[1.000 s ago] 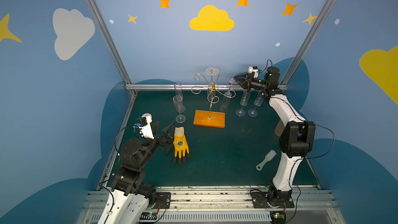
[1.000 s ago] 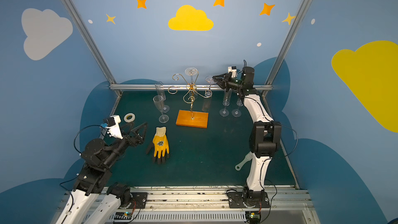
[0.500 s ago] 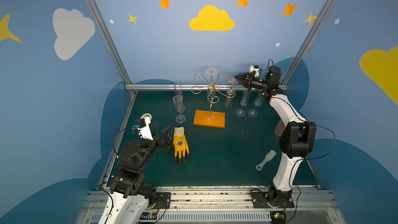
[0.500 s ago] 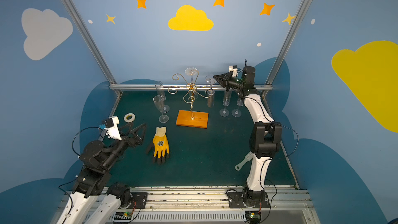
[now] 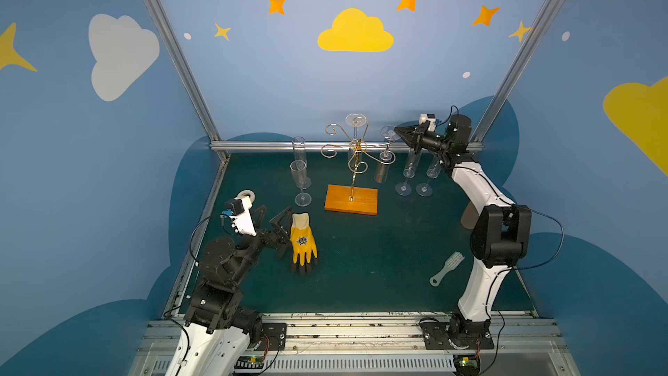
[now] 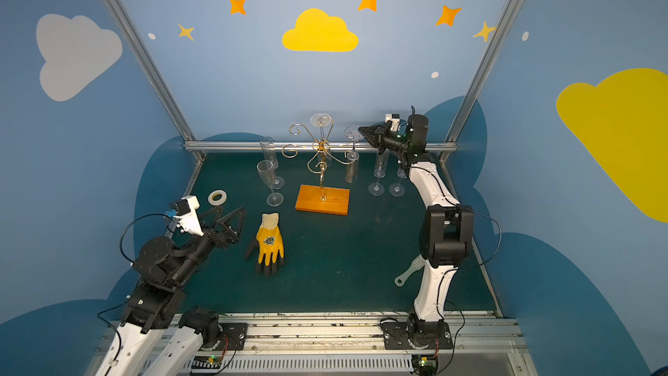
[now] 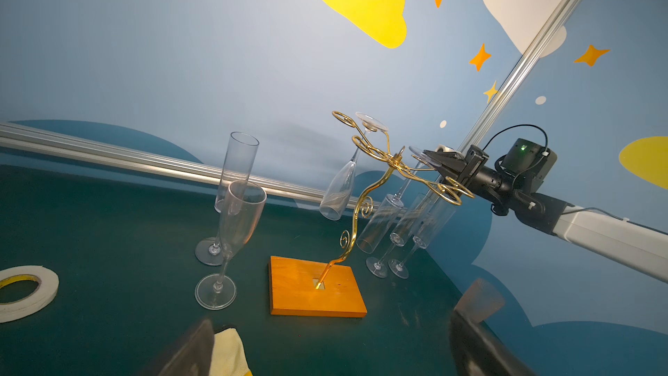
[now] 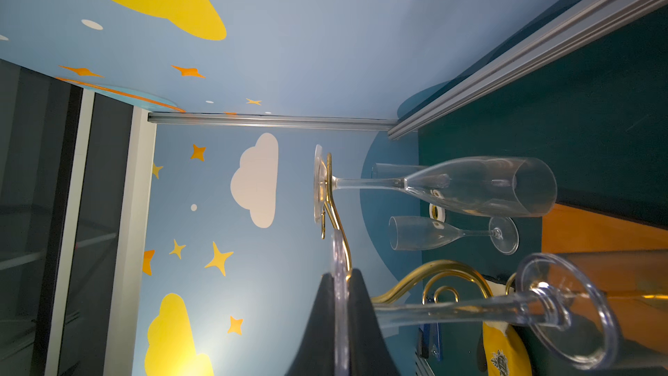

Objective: Take the wine glass off the wine glass rack
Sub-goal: Pick up the wine glass from the wine glass rack.

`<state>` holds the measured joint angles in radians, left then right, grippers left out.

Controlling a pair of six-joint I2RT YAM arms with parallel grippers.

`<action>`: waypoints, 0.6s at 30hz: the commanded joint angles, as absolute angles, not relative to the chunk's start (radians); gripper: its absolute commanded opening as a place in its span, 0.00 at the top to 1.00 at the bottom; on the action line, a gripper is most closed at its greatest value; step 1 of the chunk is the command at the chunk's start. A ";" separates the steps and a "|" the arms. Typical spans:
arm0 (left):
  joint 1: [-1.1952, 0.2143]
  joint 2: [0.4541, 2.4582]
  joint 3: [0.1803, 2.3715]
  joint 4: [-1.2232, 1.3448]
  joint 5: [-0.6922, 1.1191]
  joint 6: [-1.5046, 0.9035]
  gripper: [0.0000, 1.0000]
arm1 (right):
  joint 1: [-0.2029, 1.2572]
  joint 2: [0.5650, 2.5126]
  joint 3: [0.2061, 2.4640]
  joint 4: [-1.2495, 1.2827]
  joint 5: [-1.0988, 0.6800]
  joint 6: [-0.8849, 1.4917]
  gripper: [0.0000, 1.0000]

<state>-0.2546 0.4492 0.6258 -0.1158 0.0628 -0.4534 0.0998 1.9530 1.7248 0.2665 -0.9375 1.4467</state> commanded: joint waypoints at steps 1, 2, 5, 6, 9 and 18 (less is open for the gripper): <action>-0.254 0.456 0.638 -0.106 0.059 -0.458 0.01 | 0.096 1.874 1.717 0.339 -0.917 1.490 1.00; -0.255 0.457 0.637 -0.104 0.058 -0.459 0.01 | 0.095 1.869 1.711 0.346 -0.914 1.498 1.00; -0.254 0.463 0.641 -0.100 0.058 -0.458 0.01 | 0.092 1.854 1.697 0.364 -0.913 1.517 1.00; -0.254 0.463 0.643 -0.099 0.061 -0.457 0.01 | 0.092 1.849 1.693 0.363 -0.913 1.518 1.00; -0.254 0.462 0.646 -0.107 0.063 -0.457 0.01 | 0.091 1.824 1.667 0.353 -0.903 1.508 1.00; -0.254 0.421 0.626 -0.129 0.040 -0.462 0.01 | 0.103 1.771 1.633 0.310 -0.896 1.483 1.00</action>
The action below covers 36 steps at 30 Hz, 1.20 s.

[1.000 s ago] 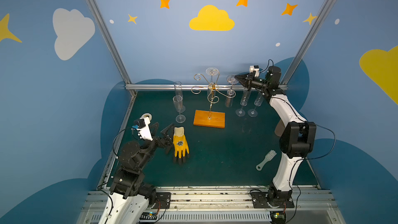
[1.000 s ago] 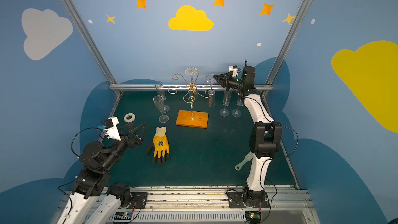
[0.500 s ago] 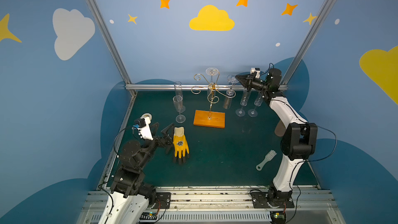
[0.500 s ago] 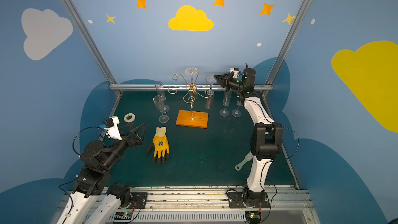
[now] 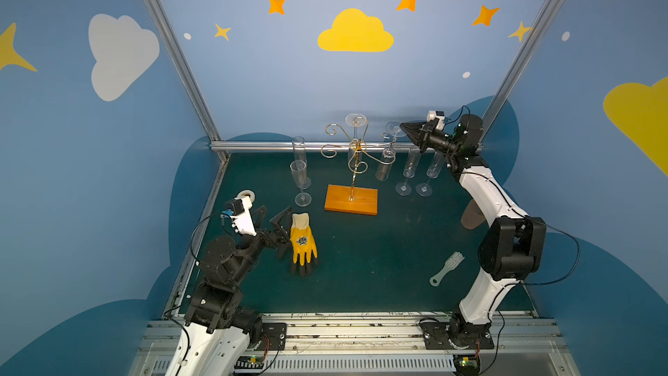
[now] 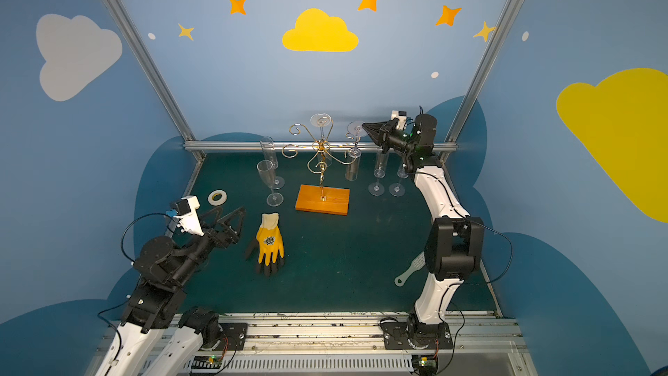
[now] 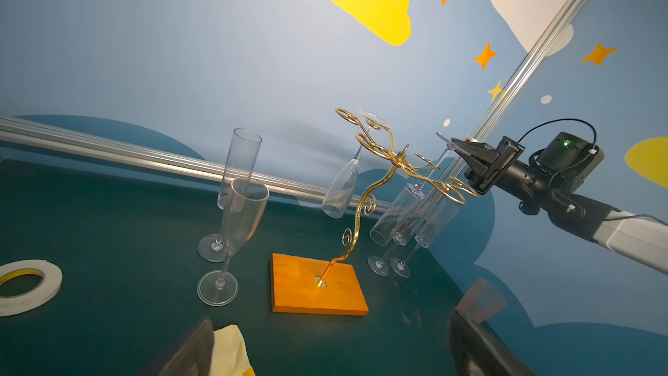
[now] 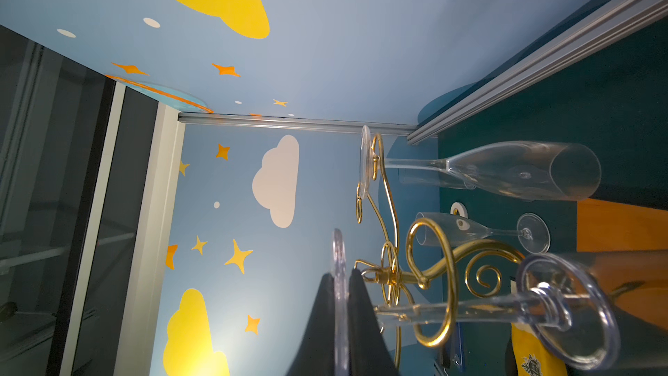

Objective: Take the wine glass off the wine glass rack
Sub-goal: Pick up the wine glass from the wine glass rack.

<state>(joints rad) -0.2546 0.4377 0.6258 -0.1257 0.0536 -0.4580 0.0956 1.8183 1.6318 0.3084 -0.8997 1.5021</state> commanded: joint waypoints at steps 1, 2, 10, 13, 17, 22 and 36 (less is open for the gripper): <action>-0.254 0.419 0.624 -0.129 0.039 -0.464 0.01 | 0.111 1.768 1.634 0.296 -0.893 1.475 1.00; -0.254 0.416 0.623 -0.131 0.039 -0.465 0.01 | 0.120 1.766 1.634 0.289 -0.890 1.468 1.00; -0.254 0.396 0.621 -0.150 0.034 -0.459 0.01 | 0.183 1.788 1.677 0.284 -0.867 1.468 1.00; -0.255 0.387 0.620 -0.160 0.028 -0.456 0.01 | 0.201 1.823 1.731 0.271 -0.867 1.465 1.00; -0.255 0.375 0.617 -0.171 0.020 -0.456 0.01 | 0.216 1.877 1.819 0.248 -0.860 1.456 1.00; -0.253 0.364 0.617 -0.181 0.015 -0.452 0.01 | 0.213 1.958 1.952 0.199 -0.842 1.411 1.00; -0.253 0.400 0.677 -0.179 0.002 -0.537 0.01 | 0.170 2.075 2.193 0.148 -0.824 1.215 1.00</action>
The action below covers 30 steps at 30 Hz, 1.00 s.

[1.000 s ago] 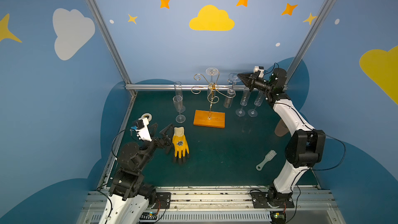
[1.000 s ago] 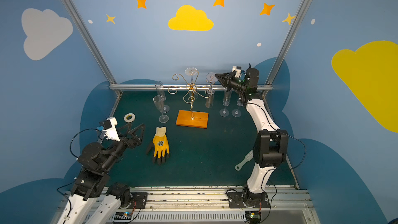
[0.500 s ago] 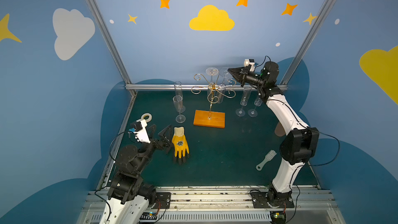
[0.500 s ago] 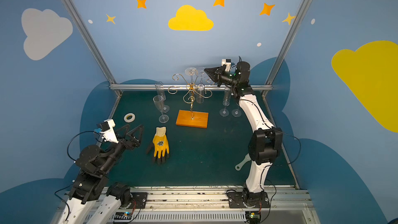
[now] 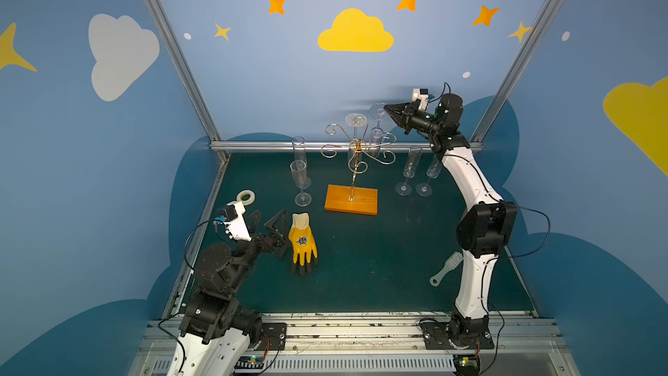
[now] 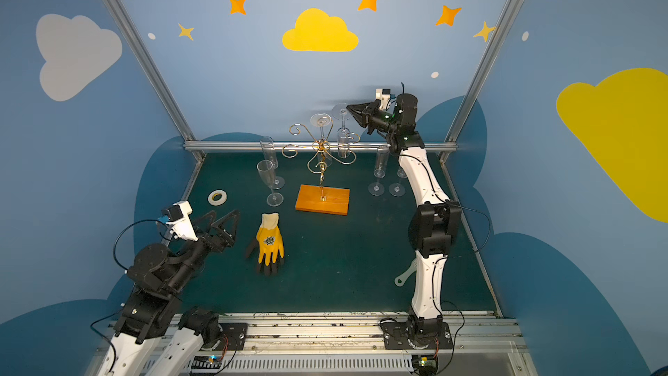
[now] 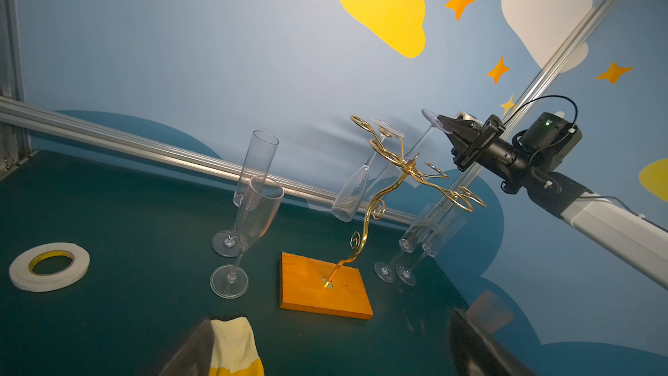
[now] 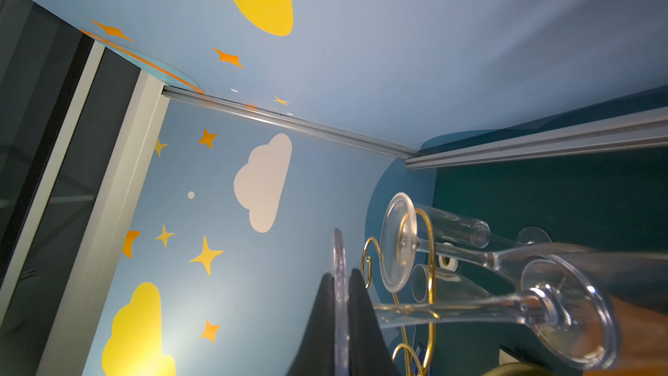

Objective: Take the wine glass off the wine glass rack
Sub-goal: Pick up the wine glass from the wine glass rack.

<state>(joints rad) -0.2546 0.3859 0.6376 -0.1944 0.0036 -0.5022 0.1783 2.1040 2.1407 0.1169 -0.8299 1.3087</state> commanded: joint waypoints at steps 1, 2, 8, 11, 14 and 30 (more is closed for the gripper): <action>-0.253 0.413 0.685 -0.178 0.004 -0.544 0.01 | 0.169 2.065 2.192 0.153 -0.829 1.187 1.00; -0.253 0.430 0.695 -0.182 0.007 -0.545 0.01 | 0.169 2.054 2.187 0.165 -0.836 1.152 1.00; -0.253 0.566 0.792 -0.176 0.084 -0.597 0.01 | 0.169 1.942 2.041 0.296 -0.867 0.990 1.00; -0.253 0.625 0.839 -0.116 0.156 -0.633 0.01 | 0.170 1.877 1.965 0.383 -0.871 0.924 1.00; -0.253 0.674 0.882 -0.057 0.211 -0.675 0.01 | 0.175 1.807 1.903 0.453 -0.893 0.841 1.00; -0.320 0.971 1.072 0.272 0.459 -0.939 0.03 | 0.474 1.258 1.401 0.216 -0.917 -0.378 1.00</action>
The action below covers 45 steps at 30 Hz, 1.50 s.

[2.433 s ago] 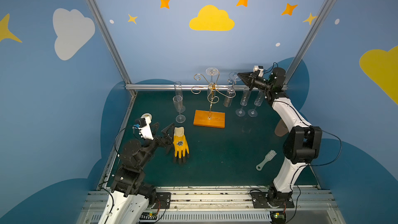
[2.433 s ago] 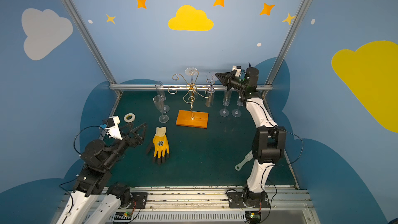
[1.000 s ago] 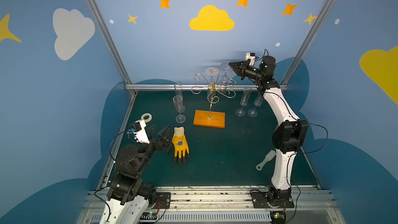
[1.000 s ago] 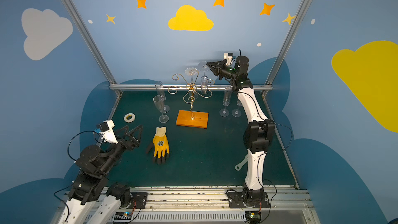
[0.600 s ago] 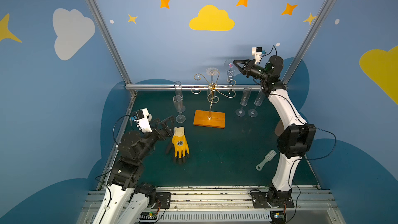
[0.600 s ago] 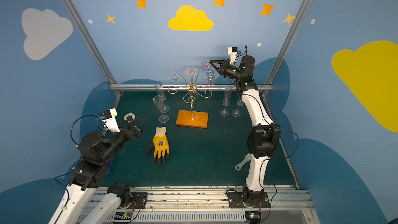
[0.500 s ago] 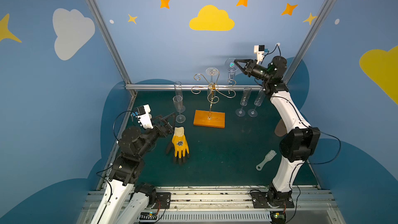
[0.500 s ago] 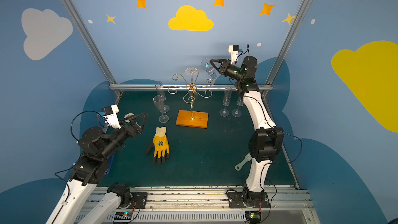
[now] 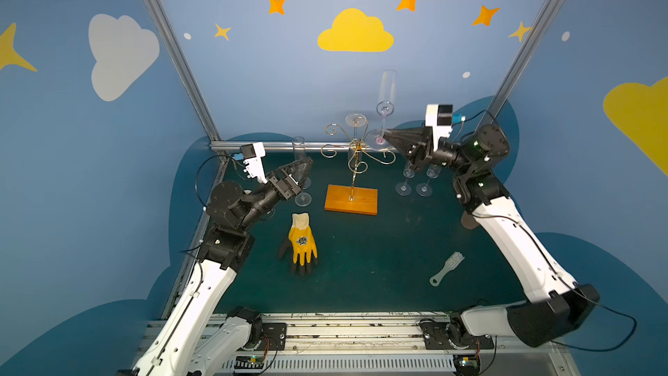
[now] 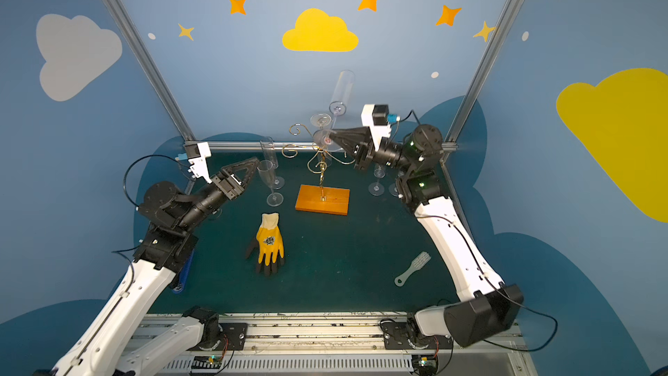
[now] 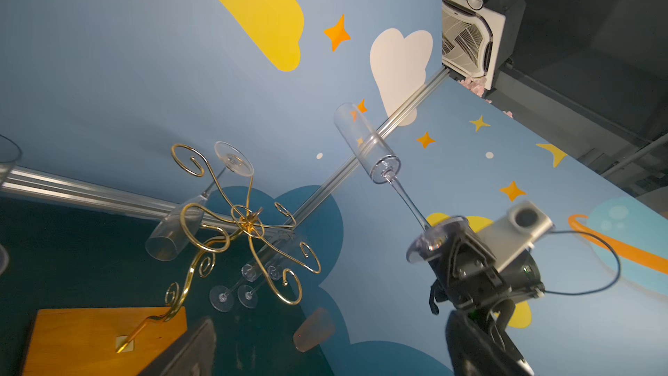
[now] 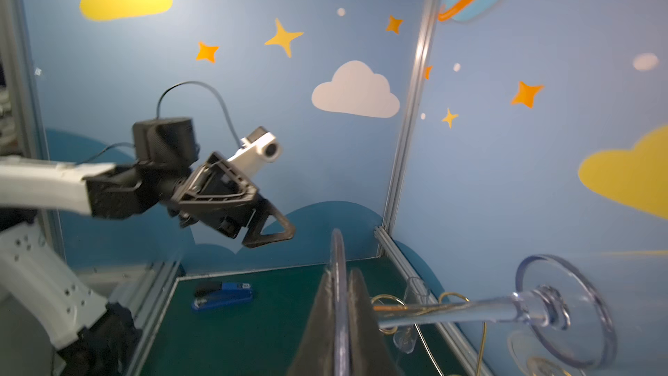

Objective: Take the wine glass off the wine glass rack
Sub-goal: Pick up the wine glass from the wine glass rack.

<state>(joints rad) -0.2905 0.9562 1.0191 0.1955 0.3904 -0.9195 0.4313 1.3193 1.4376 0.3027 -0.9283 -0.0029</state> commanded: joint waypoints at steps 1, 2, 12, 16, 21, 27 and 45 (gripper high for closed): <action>-0.338 0.988 1.094 0.264 0.472 -0.927 0.03 | 0.493 1.234 1.387 0.176 -0.904 -0.433 1.00; -0.350 1.000 1.109 0.261 0.485 -0.921 0.03 | 0.505 1.215 1.371 0.157 -0.899 -0.471 1.00; -0.466 1.083 1.137 0.321 0.659 -0.790 0.05 | 0.580 1.056 1.185 0.083 -0.932 -0.752 1.00; -0.522 1.116 1.146 0.303 0.729 -0.736 0.09 | 0.618 1.021 1.151 0.036 -0.938 -0.837 1.00; -0.570 1.141 1.151 0.274 0.726 -0.717 0.17 | 0.671 0.990 1.117 -0.002 -0.893 -0.909 1.00; -0.611 1.158 1.144 0.269 0.731 -0.712 0.32 | 0.733 0.970 1.111 -0.091 -0.815 -0.990 1.00; -0.680 1.129 1.107 0.205 0.690 -0.658 0.76 | 0.828 0.947 1.089 -0.172 -0.663 -1.097 1.00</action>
